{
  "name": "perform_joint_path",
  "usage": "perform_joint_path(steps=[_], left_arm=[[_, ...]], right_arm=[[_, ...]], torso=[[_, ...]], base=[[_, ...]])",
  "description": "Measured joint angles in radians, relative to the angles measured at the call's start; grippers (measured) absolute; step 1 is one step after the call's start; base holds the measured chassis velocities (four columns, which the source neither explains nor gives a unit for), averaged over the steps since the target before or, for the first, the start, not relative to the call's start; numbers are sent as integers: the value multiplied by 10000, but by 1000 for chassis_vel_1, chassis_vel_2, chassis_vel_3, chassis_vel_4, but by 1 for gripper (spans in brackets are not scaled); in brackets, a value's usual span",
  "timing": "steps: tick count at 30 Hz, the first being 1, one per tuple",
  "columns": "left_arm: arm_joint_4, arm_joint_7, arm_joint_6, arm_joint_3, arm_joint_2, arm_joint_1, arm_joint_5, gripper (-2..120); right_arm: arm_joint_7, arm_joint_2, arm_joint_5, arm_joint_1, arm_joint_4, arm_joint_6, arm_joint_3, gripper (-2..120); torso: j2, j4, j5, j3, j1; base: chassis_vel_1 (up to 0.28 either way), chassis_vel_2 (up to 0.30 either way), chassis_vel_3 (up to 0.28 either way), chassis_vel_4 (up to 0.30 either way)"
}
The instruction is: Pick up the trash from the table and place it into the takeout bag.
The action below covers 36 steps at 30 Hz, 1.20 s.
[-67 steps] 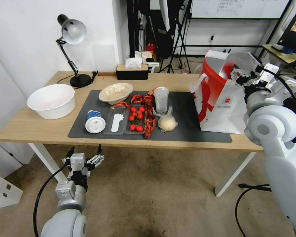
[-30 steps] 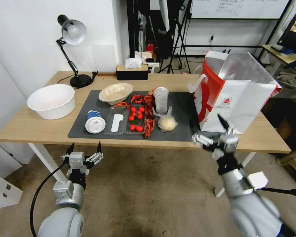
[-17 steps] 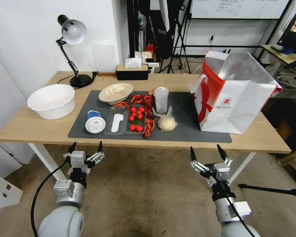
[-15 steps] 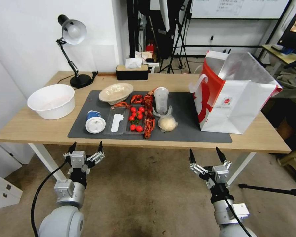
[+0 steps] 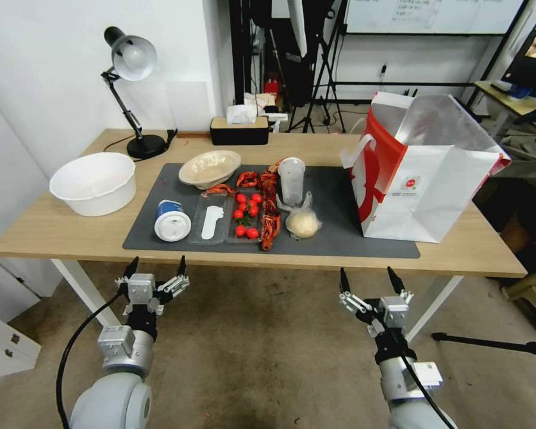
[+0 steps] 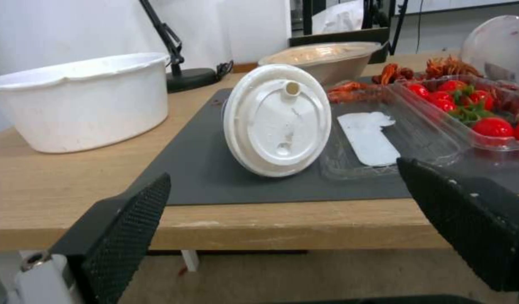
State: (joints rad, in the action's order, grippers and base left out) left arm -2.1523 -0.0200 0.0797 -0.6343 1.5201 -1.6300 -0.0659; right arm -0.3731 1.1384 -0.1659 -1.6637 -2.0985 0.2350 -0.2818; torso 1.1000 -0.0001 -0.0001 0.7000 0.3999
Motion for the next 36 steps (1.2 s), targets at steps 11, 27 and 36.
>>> perform_joint_path(steps=[11,27,36], left_arm=[[-11,-20,-41,-37,58,-14,9,100],[-103,-16,-175,-185,186,-127,76,100],[-107,5,-289,-256,221,-175,95,100]], right_arm=[[-464,-582,-2529,2744,-134,-1967,1090,100],[-1646,-664,-5928,6618,1564,-3988,3152,100],[-1950,-303,-6374,7338,2302,-4402,3530,96]], torso=[[0,1,0,0,1],[-1,1,1,1,1],[-1,0,1,0,1]], base=[[0,0,0,0],[0,0,0,0],[0,0,0,0]])
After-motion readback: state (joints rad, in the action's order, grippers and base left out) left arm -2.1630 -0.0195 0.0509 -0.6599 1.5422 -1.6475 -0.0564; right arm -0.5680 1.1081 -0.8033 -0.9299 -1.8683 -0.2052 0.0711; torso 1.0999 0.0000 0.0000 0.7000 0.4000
